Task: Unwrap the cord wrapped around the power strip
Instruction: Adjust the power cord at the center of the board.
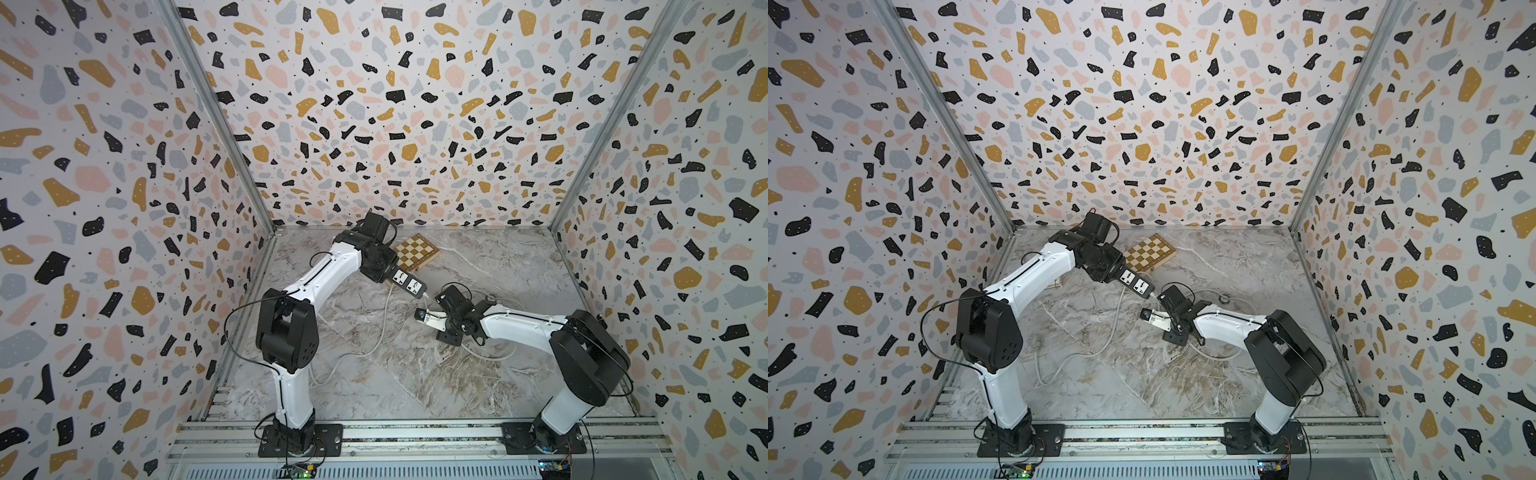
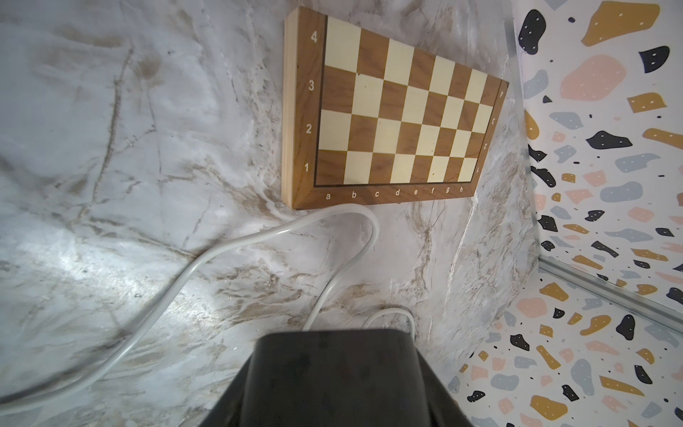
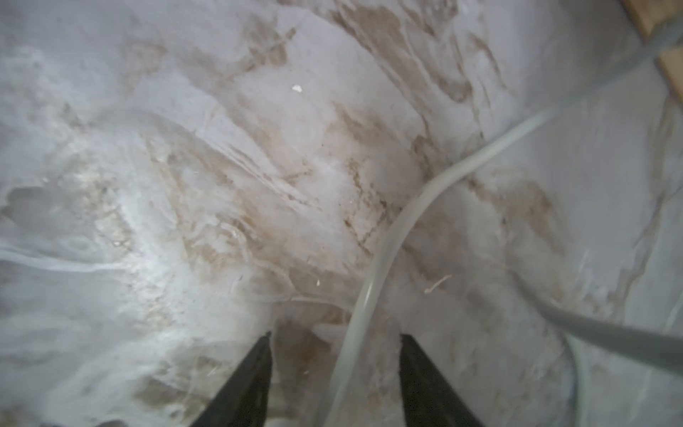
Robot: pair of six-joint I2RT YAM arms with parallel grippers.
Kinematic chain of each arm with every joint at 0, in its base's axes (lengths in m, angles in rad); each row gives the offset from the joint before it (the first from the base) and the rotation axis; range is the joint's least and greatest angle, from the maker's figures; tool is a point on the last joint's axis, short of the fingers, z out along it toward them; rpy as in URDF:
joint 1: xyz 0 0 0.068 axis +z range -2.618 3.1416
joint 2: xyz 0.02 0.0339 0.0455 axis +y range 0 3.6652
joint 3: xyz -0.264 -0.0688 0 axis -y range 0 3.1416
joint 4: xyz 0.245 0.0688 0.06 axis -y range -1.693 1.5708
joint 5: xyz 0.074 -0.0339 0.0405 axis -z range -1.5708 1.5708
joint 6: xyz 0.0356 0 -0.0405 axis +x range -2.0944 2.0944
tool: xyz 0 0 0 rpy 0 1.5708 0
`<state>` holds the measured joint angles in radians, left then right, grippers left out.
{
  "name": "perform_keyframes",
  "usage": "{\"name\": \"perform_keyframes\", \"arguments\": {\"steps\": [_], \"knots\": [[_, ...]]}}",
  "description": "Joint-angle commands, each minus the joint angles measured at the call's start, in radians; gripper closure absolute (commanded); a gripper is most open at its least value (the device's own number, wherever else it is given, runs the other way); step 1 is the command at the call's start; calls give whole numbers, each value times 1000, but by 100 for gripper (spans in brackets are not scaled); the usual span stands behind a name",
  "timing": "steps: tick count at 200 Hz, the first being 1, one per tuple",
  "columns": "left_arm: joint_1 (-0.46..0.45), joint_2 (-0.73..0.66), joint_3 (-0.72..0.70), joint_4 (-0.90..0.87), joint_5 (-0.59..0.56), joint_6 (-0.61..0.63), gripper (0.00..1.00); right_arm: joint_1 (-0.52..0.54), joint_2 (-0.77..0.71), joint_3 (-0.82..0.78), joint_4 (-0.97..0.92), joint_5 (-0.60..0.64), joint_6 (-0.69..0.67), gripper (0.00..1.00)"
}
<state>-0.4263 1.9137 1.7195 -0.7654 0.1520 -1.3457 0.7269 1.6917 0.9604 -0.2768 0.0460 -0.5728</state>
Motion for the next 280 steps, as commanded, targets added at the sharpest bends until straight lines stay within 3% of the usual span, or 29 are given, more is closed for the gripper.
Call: {"name": "perform_keyframes", "arguments": {"steps": [1,25,43,66,88,116,141,154,168,172,182,184,188,213,264,280], "knots": [[5,1,40,-1,-15,9,100,-6,18,44,-3,11,-40,65],[6,2,43,-1,-25,10,100,-6,21,42,-36,6,-53,85],[12,11,56,-4,-33,21,100,-4,-10,31,-109,-69,-100,100],[34,35,103,-39,-72,42,100,11,-118,-9,-304,-255,-235,100],[60,47,135,-71,-135,53,100,30,-238,-25,-528,-319,-272,100],[91,62,141,-74,-150,43,100,69,-361,-85,-686,-315,-302,100],[99,54,112,-117,-192,21,100,72,-439,-174,-680,-237,-304,100],[100,34,58,-129,-204,-12,100,72,-458,-213,-634,-177,-308,75],[100,3,-20,-125,-213,-64,100,72,-482,-233,-560,-148,-297,57],[100,-3,-45,-122,-213,-79,100,72,-489,-233,-542,-150,-293,47],[104,-11,-90,-122,-211,-119,100,72,-506,-224,-497,-162,-266,40],[105,-12,-98,-123,-210,-127,100,72,-509,-221,-488,-165,-259,33],[108,-10,-111,-127,-207,-141,100,72,-515,-215,-472,-173,-249,28],[128,8,-136,-157,-202,-191,100,72,-553,-180,-402,-244,-168,21],[149,82,-102,-258,-177,-257,100,72,-598,-164,-291,-247,-37,22],[149,106,-89,-272,-190,-246,95,72,-596,-158,-294,-239,-28,23]]}}
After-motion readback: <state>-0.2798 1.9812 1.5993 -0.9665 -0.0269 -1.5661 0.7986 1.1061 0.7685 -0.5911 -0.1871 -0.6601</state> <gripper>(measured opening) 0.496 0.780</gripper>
